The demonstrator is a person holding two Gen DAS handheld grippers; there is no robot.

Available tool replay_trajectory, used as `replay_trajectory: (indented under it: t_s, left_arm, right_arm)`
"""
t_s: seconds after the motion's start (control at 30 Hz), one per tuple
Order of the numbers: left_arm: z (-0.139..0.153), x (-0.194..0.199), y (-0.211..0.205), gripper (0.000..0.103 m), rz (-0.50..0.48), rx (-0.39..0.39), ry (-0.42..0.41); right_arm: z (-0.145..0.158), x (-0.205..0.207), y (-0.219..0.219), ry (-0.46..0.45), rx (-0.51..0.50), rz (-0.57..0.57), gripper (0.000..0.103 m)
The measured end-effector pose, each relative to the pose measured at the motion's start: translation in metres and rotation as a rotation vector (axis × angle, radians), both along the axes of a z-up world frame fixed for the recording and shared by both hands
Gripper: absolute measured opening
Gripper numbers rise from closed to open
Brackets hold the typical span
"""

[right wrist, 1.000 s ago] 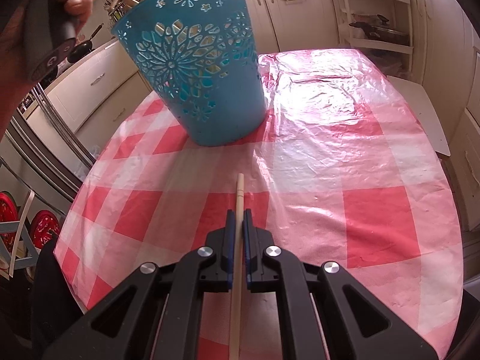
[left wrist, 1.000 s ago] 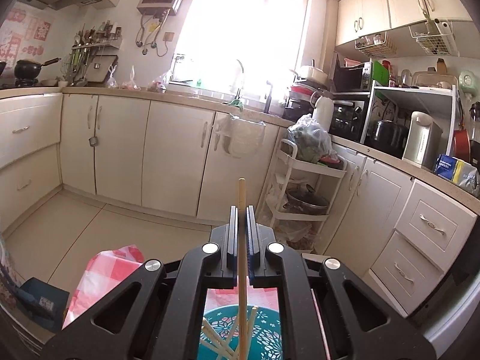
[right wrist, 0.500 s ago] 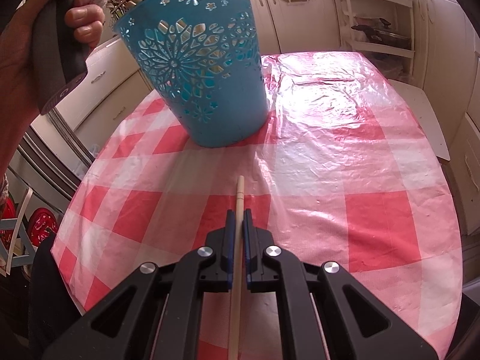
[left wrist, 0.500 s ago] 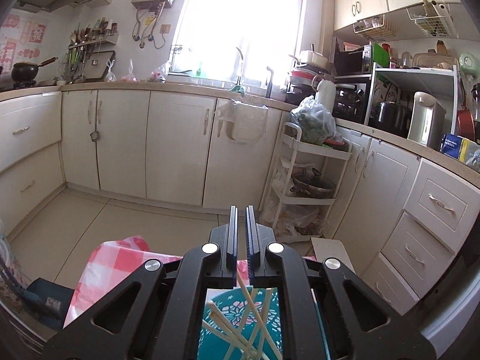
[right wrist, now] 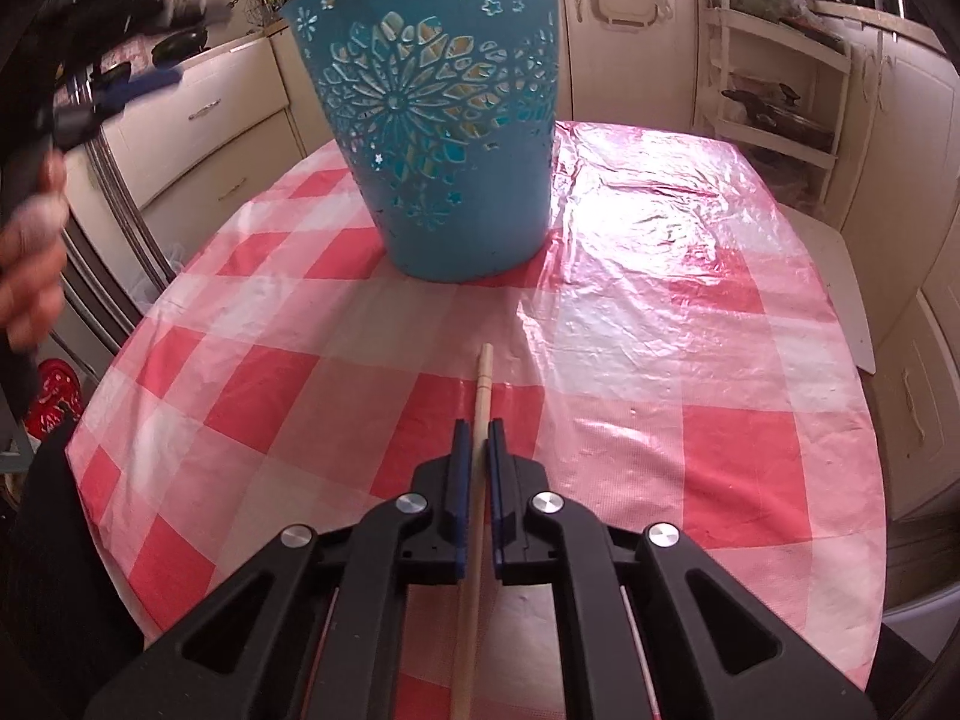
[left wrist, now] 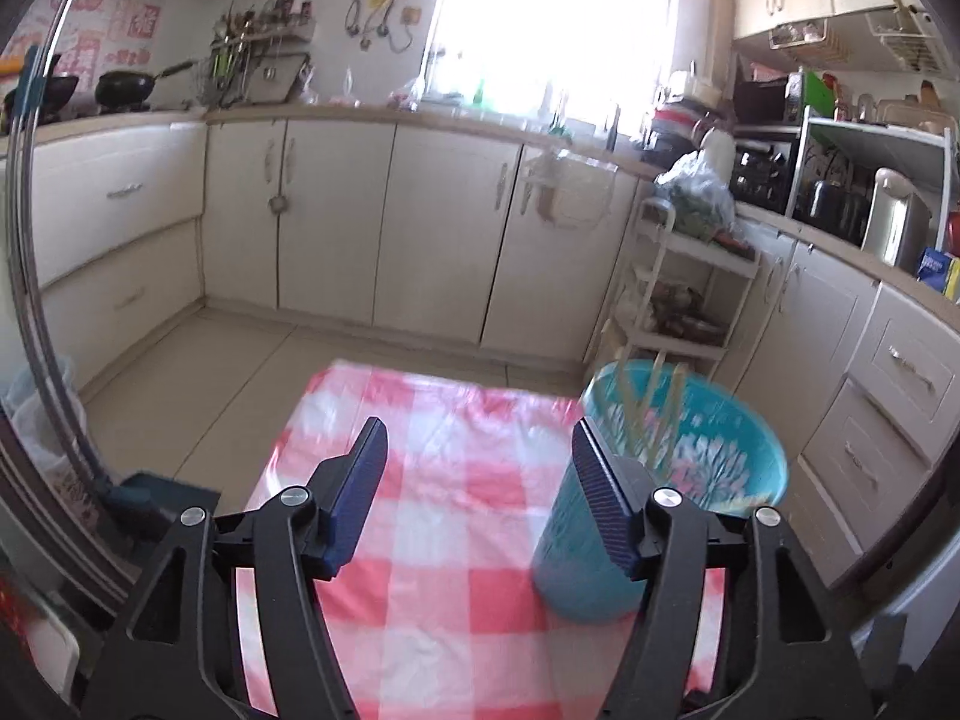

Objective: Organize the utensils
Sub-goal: 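Lift the held chopstick with the right gripper over the basket and open it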

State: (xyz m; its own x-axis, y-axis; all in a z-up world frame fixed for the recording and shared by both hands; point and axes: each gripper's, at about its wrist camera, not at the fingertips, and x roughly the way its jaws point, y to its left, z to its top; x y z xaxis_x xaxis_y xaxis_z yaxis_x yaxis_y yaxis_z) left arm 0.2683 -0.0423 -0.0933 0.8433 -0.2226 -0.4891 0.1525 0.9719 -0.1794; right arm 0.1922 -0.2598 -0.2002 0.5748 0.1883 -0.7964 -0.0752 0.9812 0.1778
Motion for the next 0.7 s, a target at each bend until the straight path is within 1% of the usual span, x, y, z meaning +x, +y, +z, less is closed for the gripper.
replay_trajectory:
  t_s: [0.1,0.23,0.27,0.3,0.33,0.4,0.47,0.6,0.7]
  left_arm:
    - [-0.046,-0.002,0.010,0.061,-0.004,0.030,0.128]
    - [-0.091,-0.004,0.014,0.064,-0.017,0.078,0.233]
    - [-0.100,-0.001,0.015,0.068,-0.024,0.075,0.279]
    - [-0.105,-0.001,0.018,0.068,-0.027,0.059,0.301]
    - [-0.106,-0.002,0.020,0.068,-0.023,0.051,0.302]
    - [-0.107,-0.002,0.022,0.074,-0.023,0.046,0.301]
    - [-0.110,-0.004,0.020,0.077,-0.035,0.049,0.311]
    - [-0.114,-0.003,0.016,0.077,-0.048,0.078,0.324]
    - [-0.112,-0.004,0.012,0.077,-0.050,0.094,0.322]
  right_arm:
    - [0.002,-0.003,-0.020,0.007,0.136,-0.051,0.006]
    - [0.019,-0.012,-0.034,-0.053,0.251,-0.071,0.006]
    - [0.025,-0.014,-0.037,-0.076,0.282,-0.068,0.006]
    - [0.032,-0.017,-0.040,-0.102,0.314,-0.065,0.006]
    - [0.038,-0.018,-0.042,-0.123,0.337,-0.062,0.006]
    - [0.052,-0.020,-0.044,-0.170,0.381,-0.055,0.006]
    - [0.069,-0.020,-0.046,-0.218,0.422,-0.047,0.006]
    - [0.108,-0.015,-0.053,-0.313,0.479,-0.030,0.006]
    - [0.144,0.004,-0.057,-0.403,0.529,-0.020,0.006]
